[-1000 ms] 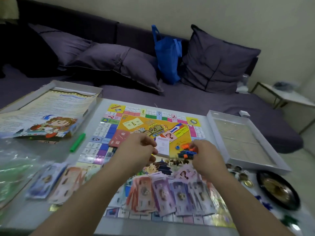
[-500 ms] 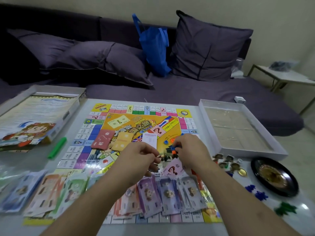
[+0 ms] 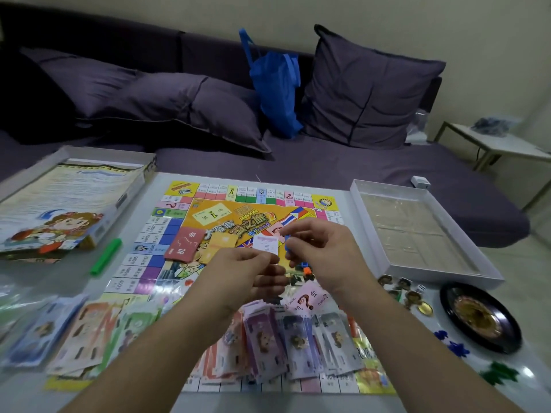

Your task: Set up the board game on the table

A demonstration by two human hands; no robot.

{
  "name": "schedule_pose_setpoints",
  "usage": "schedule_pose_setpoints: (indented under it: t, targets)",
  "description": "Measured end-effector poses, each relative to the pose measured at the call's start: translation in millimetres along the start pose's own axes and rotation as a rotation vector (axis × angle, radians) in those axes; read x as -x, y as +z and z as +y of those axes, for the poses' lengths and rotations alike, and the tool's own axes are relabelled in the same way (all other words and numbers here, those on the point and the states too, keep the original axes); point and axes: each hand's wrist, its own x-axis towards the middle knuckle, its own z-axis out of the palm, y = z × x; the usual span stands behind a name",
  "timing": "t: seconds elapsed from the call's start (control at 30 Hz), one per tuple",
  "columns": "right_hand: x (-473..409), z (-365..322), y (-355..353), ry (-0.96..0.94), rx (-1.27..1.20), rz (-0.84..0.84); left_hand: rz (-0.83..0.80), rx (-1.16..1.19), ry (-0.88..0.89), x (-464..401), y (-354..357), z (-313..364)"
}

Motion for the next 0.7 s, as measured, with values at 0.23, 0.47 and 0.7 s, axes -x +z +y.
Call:
schedule_pose_setpoints:
  t: [0.23, 0.47, 0.7]
  targets:
    - [19.3, -5.5, 25.5, -0.052, -0.082, -0.006, -0.052, 0.302, -0.073, 8.2, -5.5, -2.5]
    - [18.1, -6.3, 23.5, -0.048, -0.183, 0.027, -0.073, 0.323, -0.062, 7.3, -16.3, 3.2]
    - [18.2, -6.9, 19.5, -0.051, -0.351, -0.004, -0.143, 0.273, -0.122, 11.2, -15.8, 10.1]
